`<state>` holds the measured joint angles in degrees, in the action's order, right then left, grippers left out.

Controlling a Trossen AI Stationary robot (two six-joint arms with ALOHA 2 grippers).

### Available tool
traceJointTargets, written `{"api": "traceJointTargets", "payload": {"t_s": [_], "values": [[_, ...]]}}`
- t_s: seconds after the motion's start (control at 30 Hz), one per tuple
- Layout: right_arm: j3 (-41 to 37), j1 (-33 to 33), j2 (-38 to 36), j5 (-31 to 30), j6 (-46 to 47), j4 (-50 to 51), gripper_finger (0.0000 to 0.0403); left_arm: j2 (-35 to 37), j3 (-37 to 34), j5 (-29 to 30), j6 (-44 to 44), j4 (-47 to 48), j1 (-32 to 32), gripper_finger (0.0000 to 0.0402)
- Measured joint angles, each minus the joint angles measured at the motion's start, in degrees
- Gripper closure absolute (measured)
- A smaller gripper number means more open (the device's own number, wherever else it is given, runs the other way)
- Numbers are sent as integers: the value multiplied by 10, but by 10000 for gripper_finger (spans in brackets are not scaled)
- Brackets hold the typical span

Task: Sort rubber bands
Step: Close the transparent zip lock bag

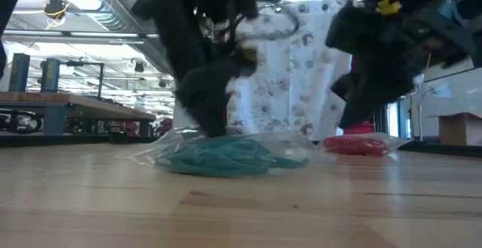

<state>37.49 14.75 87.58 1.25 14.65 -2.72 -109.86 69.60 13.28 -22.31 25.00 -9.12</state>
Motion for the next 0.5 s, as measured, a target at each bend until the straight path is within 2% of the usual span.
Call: {"api": "traceJointTargets", "payload": {"t_s": [0.2,0.33,0.5], "values": [[1,0,32,-6,-1,-116,388,37,73,21,17,74,-14,400],[2,0,73,-2,0,-207,388,70,76,46,-4,132,-37,400],[2,0,116,17,2,-266,388,85,74,84,-51,203,-69,400]]}}
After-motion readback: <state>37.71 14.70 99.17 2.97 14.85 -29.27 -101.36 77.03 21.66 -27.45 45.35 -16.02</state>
